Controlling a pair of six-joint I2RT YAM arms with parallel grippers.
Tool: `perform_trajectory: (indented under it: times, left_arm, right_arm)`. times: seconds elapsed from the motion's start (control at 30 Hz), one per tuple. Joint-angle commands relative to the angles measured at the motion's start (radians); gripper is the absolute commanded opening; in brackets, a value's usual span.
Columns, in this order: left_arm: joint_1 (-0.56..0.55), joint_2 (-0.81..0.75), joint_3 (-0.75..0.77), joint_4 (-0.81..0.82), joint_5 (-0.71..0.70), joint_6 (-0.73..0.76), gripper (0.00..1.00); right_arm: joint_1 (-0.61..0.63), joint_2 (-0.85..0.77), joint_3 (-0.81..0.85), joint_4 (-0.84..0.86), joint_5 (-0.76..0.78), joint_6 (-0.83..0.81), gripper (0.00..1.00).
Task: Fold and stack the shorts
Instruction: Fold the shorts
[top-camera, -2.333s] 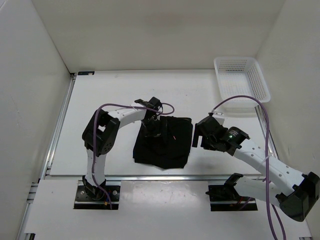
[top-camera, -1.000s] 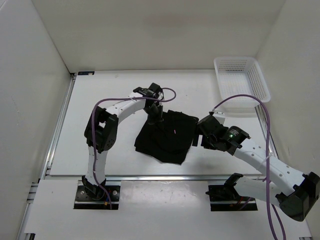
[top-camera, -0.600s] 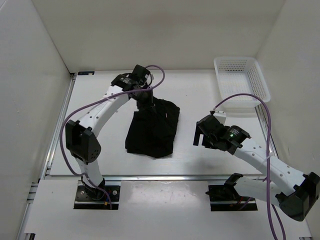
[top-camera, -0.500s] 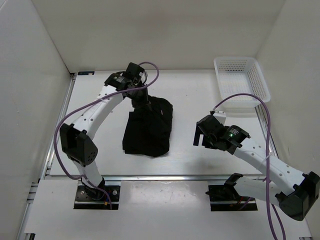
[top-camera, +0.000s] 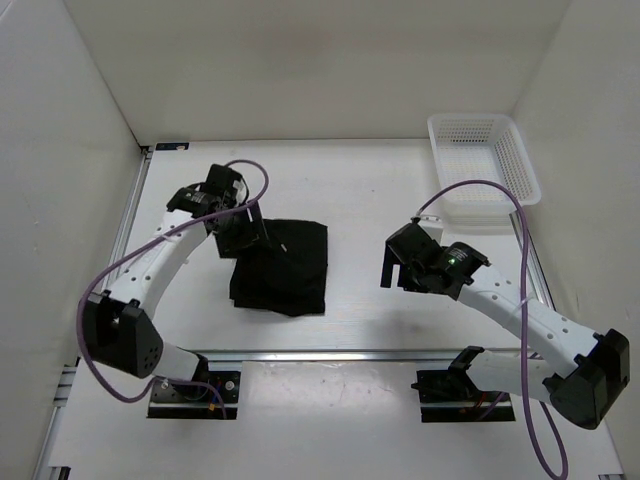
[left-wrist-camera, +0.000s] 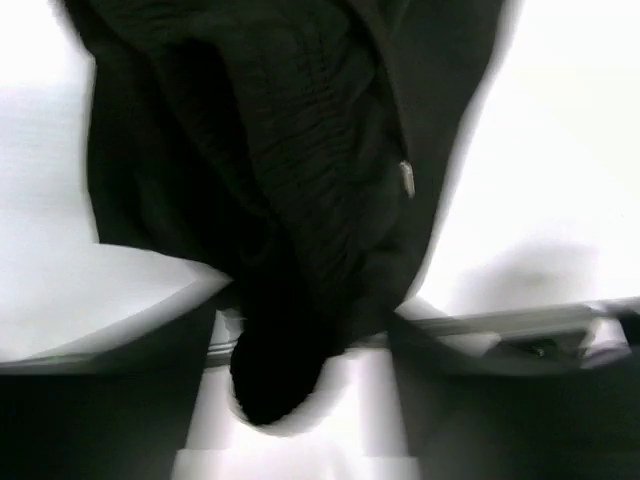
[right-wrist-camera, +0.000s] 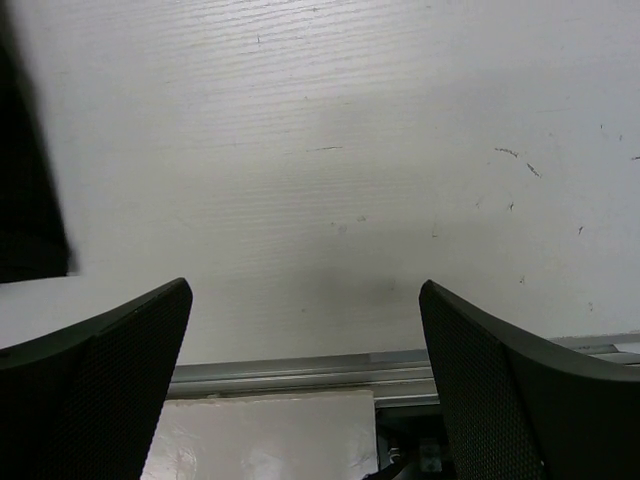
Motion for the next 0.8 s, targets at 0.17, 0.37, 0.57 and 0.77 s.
perform_trajectory:
  times: [0.17,0.37,0.57,0.77]
  left_arm:
    - [0.095,0.165,-0.094,0.061,-0.036,0.087,1.0]
    - [0.104,0.085,0.034,-0.008,-0.103,0.078,0.97]
    - [0.124,0.13,-0.029,0.032,-0.079,0.078,0.69]
    - [0.167,0.272,-0.044,0.131,0.056,0.078,0.78]
  right_arm:
    - [0.004,-0.005,0.044,0.013,-0.02,-0.03,0.99]
    - [0.004,-0.016,0.021,0.026,-0.033,-0.021,0.99]
    - [0.004,0.078,0.081,0.074,-0.095,-0.07,0.99]
    - [0.004,0.101,0.099,0.094,-0.115,-0.088,0.99]
